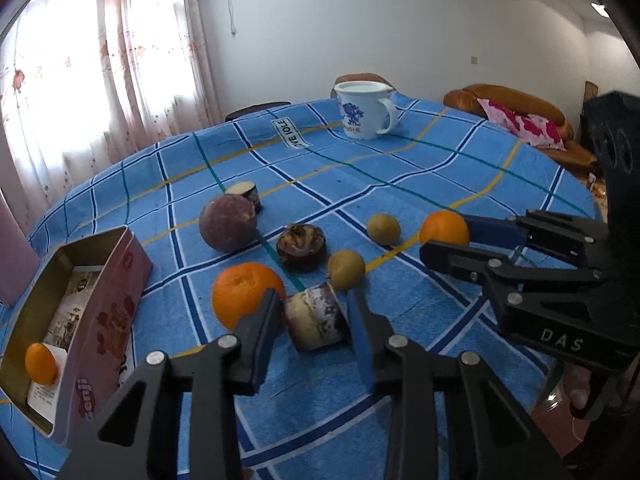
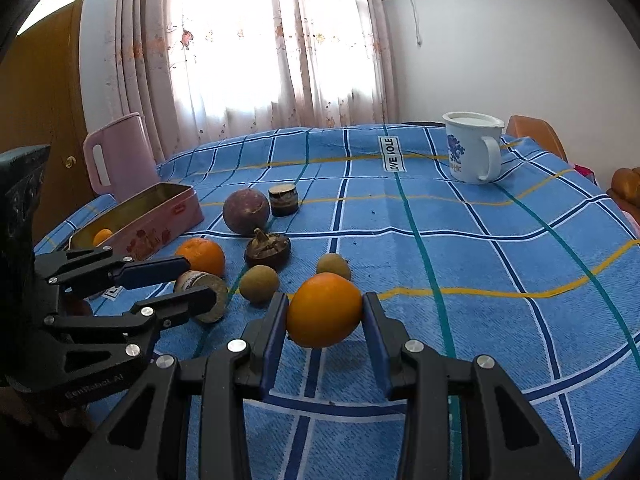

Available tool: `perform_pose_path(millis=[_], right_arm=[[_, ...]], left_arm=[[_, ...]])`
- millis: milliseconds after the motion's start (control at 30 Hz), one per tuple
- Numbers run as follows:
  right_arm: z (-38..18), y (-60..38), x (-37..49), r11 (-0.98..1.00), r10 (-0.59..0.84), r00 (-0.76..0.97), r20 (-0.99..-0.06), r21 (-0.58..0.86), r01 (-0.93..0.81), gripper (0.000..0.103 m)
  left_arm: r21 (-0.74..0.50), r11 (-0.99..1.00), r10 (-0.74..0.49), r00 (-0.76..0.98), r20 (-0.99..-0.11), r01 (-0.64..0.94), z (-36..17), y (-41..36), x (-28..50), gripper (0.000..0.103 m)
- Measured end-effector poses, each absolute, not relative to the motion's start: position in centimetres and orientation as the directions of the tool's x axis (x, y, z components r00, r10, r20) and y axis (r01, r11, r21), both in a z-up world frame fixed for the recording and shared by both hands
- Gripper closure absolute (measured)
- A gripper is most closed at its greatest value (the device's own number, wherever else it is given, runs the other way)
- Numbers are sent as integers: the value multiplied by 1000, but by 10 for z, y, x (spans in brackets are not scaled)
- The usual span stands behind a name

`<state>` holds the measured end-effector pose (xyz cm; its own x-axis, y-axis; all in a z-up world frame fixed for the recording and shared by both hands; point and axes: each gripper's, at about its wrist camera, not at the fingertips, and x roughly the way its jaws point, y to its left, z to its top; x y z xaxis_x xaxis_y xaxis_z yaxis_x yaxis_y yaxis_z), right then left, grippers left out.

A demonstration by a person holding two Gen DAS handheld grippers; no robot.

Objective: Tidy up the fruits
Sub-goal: 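Grasp a small white can with the left tool while the right tool grasps an orange, then carry the can with the left tool while the right tool carries the orange over the tin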

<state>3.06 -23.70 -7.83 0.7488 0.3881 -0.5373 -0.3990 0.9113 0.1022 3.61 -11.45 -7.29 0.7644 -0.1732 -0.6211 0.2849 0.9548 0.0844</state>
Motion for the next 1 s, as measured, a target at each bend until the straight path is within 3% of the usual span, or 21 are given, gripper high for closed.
perform_pose_path(millis=[1000], right_arm=[[-45, -187, 31, 862, 462, 753, -468, 39, -505, 64]], left_arm=[[39, 981, -139, 834, -534, 188, -45, -64, 25, 68]])
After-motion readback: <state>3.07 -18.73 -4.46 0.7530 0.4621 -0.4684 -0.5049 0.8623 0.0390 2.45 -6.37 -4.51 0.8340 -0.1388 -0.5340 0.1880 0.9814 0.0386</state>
